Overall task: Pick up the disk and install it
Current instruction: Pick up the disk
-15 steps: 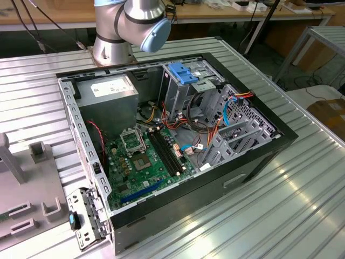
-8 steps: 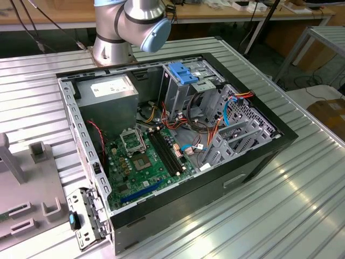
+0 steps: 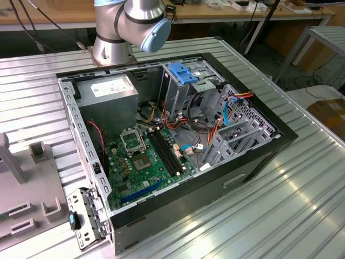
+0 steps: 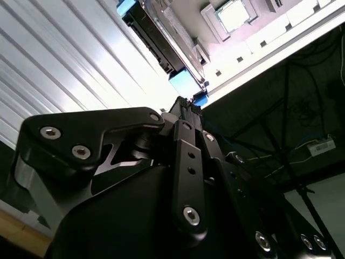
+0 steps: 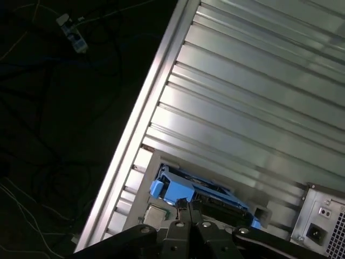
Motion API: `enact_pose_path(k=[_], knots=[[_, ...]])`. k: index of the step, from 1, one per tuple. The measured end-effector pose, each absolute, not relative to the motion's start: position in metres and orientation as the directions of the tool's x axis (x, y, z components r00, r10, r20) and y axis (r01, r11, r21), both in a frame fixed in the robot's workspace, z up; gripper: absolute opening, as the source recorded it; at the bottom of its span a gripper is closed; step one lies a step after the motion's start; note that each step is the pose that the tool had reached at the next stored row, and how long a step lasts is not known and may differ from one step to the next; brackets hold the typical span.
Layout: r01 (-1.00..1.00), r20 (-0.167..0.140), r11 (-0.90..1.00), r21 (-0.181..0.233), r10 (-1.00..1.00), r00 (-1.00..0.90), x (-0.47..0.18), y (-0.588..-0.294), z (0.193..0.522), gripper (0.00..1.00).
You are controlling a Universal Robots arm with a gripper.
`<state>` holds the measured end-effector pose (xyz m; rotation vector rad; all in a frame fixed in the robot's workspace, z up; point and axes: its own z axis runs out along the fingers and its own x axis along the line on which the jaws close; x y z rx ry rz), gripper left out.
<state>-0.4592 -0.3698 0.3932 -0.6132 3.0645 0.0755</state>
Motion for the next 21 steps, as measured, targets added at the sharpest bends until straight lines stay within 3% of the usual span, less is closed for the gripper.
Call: enact_pose_path(k=[21], knots=[[-0.565, -0.024, 0.824, 0.044, -0.565, -0.825, -0.4597, -0.3698, 0.3931, 0.11]])
